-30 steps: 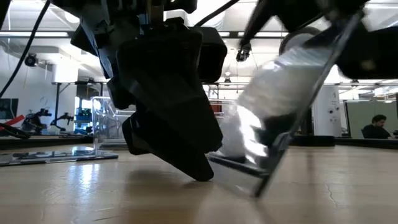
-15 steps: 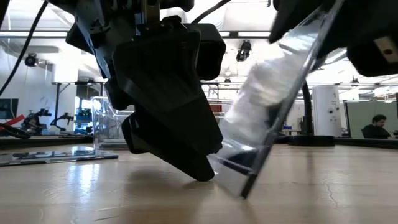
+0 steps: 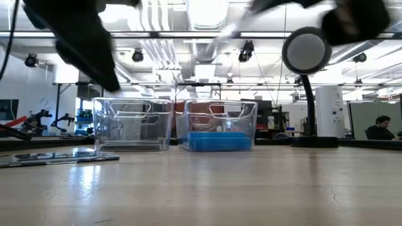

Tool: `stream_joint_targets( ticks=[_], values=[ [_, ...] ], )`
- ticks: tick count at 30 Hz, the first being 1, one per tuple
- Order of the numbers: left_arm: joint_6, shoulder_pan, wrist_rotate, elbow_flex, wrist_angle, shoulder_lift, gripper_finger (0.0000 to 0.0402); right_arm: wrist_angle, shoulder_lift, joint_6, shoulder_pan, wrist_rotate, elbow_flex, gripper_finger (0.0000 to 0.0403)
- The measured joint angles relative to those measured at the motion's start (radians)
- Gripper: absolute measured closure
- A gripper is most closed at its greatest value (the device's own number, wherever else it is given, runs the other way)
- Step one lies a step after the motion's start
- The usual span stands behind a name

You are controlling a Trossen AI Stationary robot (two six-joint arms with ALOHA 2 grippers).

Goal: Pick & place jewel cases by type
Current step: Put the black CD case into the left transparent bin

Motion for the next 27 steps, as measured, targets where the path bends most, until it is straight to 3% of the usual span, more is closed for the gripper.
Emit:
stream_joint_targets(
  ticks=[4,7,10,15,19,24,27],
  values=[
    [-0.163,-0.071,-0.267,-0.001,-0.233,-0.128,0.0222,0.068,-0.047,-0.125,-0.103,0.049,0.0,0.0393],
    [-0.32,-0.091,-0.379,-0.001,-0.427,-0.209,0.0222,0.179,-0.047,-0.273,-0.223,0.023,0.0,0.0394],
    [-0.463,-0.101,-0.384,-0.003,-0.582,-0.273,0.0222,0.295,-0.042,-0.393,-0.353,-0.046,0.0,0.0393],
    [-0.511,-0.16,-0.384,-0.033,-0.6,-0.383,0.0222,0.332,0.006,-0.493,-0.538,-0.189,0.056,0.0391],
    [-0.553,-0.196,-0.391,-0.066,-0.599,-0.446,0.0222,0.331,0.123,-0.547,-0.651,-0.35,0.158,0.039],
    [-0.591,-0.228,-0.393,-0.109,-0.599,-0.497,0.0222,0.301,0.297,-0.536,-0.733,-0.413,0.312,0.0388],
    [-0.617,-0.242,-0.393,-0.131,-0.599,-0.521,0.0222,0.268,0.401,-0.508,-0.767,-0.524,0.418,0.0368]
  ],
)
